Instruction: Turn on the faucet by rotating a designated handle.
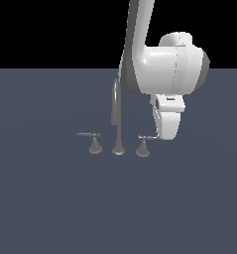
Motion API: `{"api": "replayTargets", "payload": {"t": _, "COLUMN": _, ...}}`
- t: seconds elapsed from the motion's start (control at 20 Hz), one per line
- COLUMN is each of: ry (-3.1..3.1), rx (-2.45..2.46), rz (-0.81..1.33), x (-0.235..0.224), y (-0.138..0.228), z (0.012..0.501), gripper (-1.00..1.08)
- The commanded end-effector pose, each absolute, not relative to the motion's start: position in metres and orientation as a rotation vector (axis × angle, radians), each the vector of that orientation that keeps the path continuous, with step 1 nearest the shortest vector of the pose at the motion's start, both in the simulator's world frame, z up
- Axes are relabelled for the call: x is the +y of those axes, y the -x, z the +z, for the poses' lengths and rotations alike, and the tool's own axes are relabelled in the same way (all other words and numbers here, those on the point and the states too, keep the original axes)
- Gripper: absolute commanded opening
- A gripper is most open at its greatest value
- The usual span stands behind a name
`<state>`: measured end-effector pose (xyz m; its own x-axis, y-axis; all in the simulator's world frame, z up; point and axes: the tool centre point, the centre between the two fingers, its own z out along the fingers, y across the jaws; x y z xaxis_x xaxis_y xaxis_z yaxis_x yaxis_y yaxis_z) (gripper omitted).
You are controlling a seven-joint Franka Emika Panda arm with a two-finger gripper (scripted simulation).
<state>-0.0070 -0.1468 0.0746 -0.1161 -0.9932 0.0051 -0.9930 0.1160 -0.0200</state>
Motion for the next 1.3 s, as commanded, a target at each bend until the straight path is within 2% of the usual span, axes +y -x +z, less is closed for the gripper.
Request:
{"api": "replayTargets", "payload": {"t": 0.0, "ry": 2.104, "rx": 2.334, "rz": 0.0, "x": -0.141, "y": 0.022, "z": 0.065, "gripper": -1.0}}
{"api": "replayTargets", "payload": {"t": 0.15, "ry": 2.104, "rx": 2.334, "rz": 0.0, "x": -0.145, "y": 0.032, "z": 0.065, "gripper": -1.0}}
{"api": "replayTargets", "payload": {"t": 0.25, "ry": 2.095, "rx": 2.33, "rz": -0.016, "x": -0.146, "y": 0.023, "z": 0.068, "gripper": -1.0}}
{"api": "replayTargets", "payload": {"t": 1.0, "ry": 2.103, "rx": 2.333, "rz": -0.001, "x": -0.127, "y": 0.07, "z": 0.065, "gripper": -1.0}}
{"api": "replayTargets", "payload": {"t": 1.05, "ry": 2.071, "rx": 2.362, "rz": -0.023, "x": -0.145, "y": 0.066, "z": 0.068, "gripper": -1.0}}
{"api": "replayTargets", "payload": {"t": 1.25, "ry": 2.082, "rx": 2.352, "rz": -0.015, "x": -0.123, "y": 0.073, "z": 0.067, "gripper": -1.0}}
